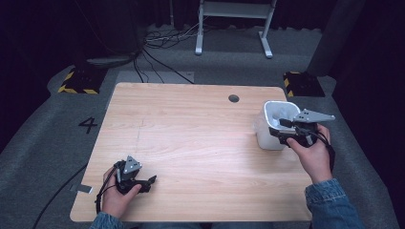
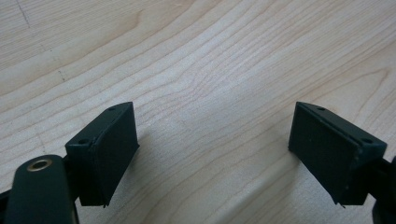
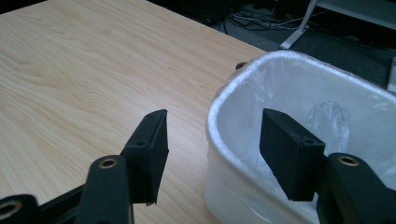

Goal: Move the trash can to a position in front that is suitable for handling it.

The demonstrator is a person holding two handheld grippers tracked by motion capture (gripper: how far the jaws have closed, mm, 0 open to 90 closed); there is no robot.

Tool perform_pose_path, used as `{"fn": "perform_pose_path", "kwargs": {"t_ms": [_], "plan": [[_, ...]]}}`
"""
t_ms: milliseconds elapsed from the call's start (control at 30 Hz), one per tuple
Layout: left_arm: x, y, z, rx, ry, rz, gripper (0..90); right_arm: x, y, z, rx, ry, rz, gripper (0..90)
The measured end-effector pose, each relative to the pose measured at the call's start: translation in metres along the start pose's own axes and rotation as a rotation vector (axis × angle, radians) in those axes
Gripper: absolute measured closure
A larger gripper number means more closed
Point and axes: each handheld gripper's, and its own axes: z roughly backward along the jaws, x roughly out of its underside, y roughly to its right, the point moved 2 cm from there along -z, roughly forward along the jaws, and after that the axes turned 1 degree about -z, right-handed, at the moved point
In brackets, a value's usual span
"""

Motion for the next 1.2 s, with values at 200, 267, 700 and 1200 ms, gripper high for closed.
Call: {"fn": "perform_pose_path", "kwargs": {"t_ms": [200, 267, 700, 1200], "plan": [[0.000, 0.000, 0.000, -0.002, -0.001, -0.003, 15.1, 0.001, 0.003, -0.014, 0.017, -0.025, 0.011, 49.6], [0.000, 0.000, 0.000, -0.002, 0.000, -0.004, 15.1, 0.002, 0.003, -0.016, 0.022, -0.025, 0.017, 51.7], [0.000, 0.000, 0.000, 0.000, 0.000, -0.001, 15.1, 0.007, 0.005, -0.037, -0.004, -0.061, 0.048, 66.6], [0.000, 0.000, 0.000, 0.000, 0.000, -0.001, 15.1, 0.007, -0.006, -0.033, -0.010, -0.041, 0.057, 75.4]]}}
